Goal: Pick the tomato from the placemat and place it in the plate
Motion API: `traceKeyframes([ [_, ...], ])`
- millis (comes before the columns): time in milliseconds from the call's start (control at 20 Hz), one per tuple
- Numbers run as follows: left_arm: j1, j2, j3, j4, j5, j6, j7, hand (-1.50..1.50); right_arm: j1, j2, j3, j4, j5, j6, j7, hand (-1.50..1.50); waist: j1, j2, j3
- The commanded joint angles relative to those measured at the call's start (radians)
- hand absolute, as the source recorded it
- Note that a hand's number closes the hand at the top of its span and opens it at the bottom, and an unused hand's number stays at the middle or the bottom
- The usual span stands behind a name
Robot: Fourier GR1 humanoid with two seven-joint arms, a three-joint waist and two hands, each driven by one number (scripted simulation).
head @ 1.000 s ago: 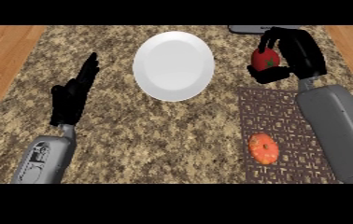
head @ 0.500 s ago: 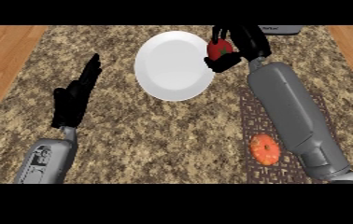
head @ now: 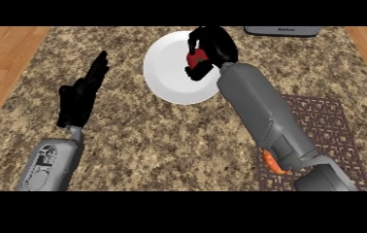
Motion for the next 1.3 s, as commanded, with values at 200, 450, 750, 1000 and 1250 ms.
traceKeyframes([
  [200,-0.024,-0.012,-0.024,0.022,-0.018,-0.017,-0.026,0.0,-0.06,0.028,0.0,0.22,-0.059,-0.045,0.069,-1.5,0.046,0.017,0.001],
  [450,-0.039,-0.011,-0.021,0.016,-0.001,-0.041,-0.021,0.0,-0.021,0.028,-0.014,0.256,-0.142,-0.055,-0.004,-1.5,0.064,0.02,0.001],
  [750,-0.066,-0.049,-0.036,0.028,-0.021,-0.007,0.003,0.0,-0.023,0.029,-0.093,0.208,-0.299,-0.039,-0.121,-1.5,0.069,0.019,0.003],
  [1000,-0.031,-0.017,0.001,0.036,-0.002,-0.022,-0.012,0.0,-0.027,0.029,-0.218,0.173,-0.431,-0.082,-0.196,-1.5,0.02,0.006,0.002],
  [1250,0.03,-0.009,0.01,-0.007,-0.001,-0.016,-0.002,0.0,0.019,-0.033,-0.318,0.19,-0.492,-0.117,-0.253,-1.5,-0.003,-0.002,0.002],
])
